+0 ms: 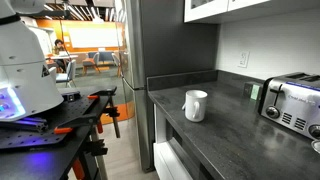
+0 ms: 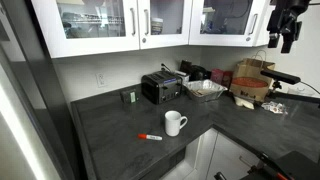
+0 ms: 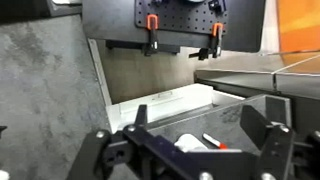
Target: Put the red marker inside the white mug
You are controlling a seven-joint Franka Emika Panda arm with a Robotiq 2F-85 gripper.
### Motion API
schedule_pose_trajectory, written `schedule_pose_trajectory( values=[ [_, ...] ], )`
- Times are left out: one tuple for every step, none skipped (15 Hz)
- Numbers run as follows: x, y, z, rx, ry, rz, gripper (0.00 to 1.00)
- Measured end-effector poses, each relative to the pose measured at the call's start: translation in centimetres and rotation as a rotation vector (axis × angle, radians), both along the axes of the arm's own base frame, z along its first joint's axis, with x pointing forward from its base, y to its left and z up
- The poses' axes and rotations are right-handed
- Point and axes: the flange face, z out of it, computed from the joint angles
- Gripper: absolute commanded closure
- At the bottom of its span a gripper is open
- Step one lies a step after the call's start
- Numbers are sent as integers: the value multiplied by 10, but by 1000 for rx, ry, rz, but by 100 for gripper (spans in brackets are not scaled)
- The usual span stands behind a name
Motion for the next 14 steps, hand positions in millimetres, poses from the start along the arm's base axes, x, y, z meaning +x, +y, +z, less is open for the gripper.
schedule_pose_trajectory(
  values=[
    [0, 0, 0, 0, -1, 0, 0],
    [0, 0, 0, 0, -1, 0, 0],
    [0, 0, 0, 0, -1, 0, 0],
    [0, 0, 0, 0, -1, 0, 0],
    [0, 0, 0, 0, -1, 0, 0],
    [0, 0, 0, 0, -1, 0, 0],
    [0, 0, 0, 0, -1, -1, 0],
    [1, 2, 0, -2, -2, 2, 0],
    [6, 7, 0, -10, -4, 14, 0],
    [14, 17, -2, -24, -8, 37, 0],
    [27, 30, -5, -43, -18, 68, 0],
    [43, 48, -9, -66, -35, 107, 0],
    [60, 69, -15, -88, -56, 150, 0],
    [78, 92, -22, -110, -76, 199, 0]
  ],
)
